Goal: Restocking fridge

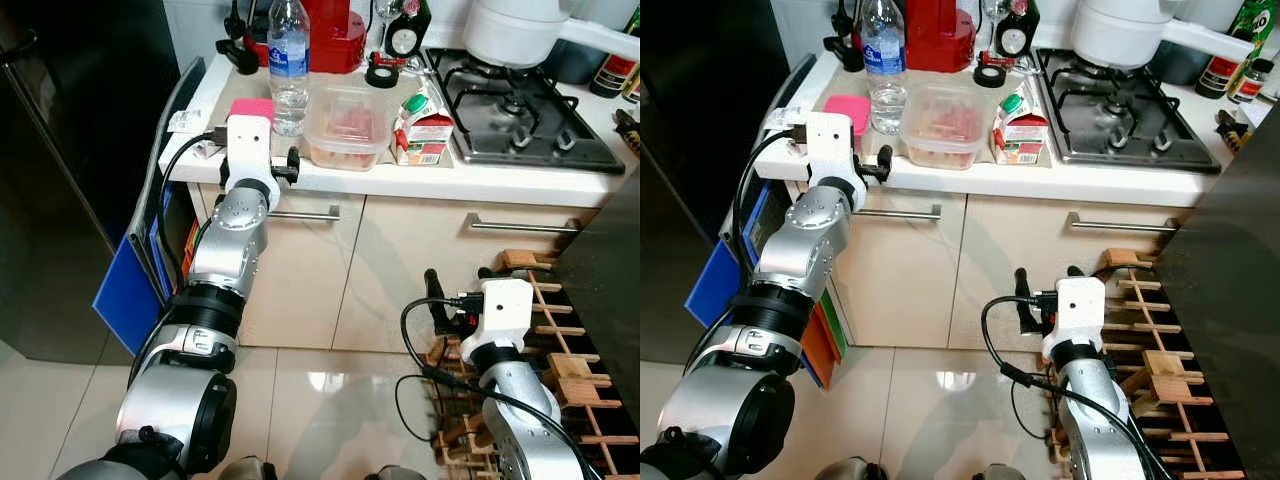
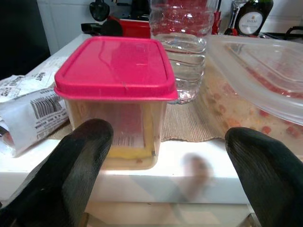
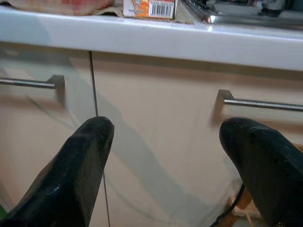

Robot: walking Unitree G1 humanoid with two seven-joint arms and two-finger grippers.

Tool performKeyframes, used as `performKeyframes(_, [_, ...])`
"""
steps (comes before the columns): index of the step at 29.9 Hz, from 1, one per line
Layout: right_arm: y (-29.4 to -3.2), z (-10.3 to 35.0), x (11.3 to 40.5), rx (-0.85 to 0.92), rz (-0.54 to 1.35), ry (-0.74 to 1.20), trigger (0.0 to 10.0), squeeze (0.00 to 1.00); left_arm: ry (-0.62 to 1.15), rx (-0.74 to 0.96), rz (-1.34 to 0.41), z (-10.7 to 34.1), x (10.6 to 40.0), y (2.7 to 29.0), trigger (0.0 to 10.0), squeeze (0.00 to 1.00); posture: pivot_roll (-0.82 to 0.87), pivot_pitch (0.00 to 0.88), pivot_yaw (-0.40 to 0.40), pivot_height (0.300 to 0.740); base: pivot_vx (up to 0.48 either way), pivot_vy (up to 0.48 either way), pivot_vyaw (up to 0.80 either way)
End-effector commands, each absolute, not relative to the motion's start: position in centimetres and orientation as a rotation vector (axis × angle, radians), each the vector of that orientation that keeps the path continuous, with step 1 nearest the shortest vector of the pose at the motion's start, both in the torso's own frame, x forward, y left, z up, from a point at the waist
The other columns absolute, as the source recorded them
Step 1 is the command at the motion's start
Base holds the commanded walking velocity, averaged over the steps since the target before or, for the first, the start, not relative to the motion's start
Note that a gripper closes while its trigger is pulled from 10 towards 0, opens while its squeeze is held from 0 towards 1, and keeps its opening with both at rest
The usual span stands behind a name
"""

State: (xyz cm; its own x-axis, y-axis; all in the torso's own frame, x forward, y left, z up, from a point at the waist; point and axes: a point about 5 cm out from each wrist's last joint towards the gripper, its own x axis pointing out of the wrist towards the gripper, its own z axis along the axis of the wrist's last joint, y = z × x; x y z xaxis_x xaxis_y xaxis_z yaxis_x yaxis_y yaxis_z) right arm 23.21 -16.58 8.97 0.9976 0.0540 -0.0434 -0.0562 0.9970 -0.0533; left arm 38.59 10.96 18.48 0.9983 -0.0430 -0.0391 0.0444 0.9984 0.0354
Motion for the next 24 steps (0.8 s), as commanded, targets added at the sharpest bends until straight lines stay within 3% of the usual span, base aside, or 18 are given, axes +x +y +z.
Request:
performKeyframes(1, [-16.6, 9.1, 23.1, -0.064, 0.062, 0.053, 10.0, 0.00, 0.032, 0.052, -0.033, 18.6, 38.4, 10.7, 10.0, 0.00, -0.14, 0.090, -0.025, 0.719, 0.000, 0.000, 0.00])
performKeyframes(24, [-16.7, 9.2, 24.2, -0.071, 0.079, 0.060, 10.0, 0.00, 0.066, 0.048, -0.002, 18.6, 36.7, 9.6, 10.0, 0.00, -0.12, 0.057, -0.048, 0.719, 0.000, 0.000, 0.00])
